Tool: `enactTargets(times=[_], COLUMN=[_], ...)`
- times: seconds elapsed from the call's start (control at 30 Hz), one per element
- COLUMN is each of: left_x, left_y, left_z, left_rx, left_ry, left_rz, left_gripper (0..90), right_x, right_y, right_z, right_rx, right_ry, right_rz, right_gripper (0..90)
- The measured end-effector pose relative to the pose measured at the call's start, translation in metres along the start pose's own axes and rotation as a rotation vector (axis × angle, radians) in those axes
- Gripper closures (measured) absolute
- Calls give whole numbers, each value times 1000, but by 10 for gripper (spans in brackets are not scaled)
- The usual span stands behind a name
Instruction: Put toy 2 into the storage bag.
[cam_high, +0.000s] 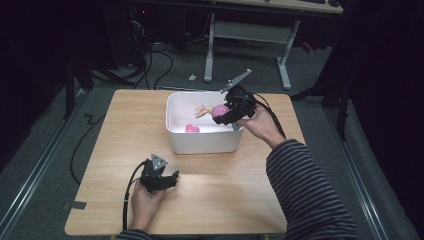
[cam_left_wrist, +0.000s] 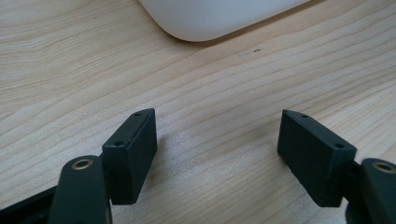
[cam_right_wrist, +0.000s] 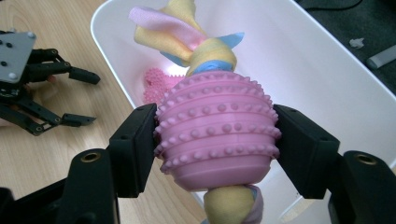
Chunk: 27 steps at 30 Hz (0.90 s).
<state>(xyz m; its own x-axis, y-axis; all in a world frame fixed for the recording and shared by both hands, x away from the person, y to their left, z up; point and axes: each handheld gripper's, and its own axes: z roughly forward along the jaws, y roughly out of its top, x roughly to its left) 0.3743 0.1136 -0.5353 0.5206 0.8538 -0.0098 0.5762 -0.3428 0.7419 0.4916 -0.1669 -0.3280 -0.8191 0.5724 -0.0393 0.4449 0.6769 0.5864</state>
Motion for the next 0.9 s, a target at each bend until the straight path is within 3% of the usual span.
enactTargets(times=[0.5,0.9], left_x=[0,0], left_y=[0,0], left_z=[0,0], left_rx=[0,-1], left_ry=[-2,-2], left_rz=[3,1], left_gripper=[288,288], right_x=[0,-3], right_y=[1,-4], right_z=[36,42], right_rx=[71,97], right_ry=[44,69], right_rz=[29,47], right_gripper=[344,341])
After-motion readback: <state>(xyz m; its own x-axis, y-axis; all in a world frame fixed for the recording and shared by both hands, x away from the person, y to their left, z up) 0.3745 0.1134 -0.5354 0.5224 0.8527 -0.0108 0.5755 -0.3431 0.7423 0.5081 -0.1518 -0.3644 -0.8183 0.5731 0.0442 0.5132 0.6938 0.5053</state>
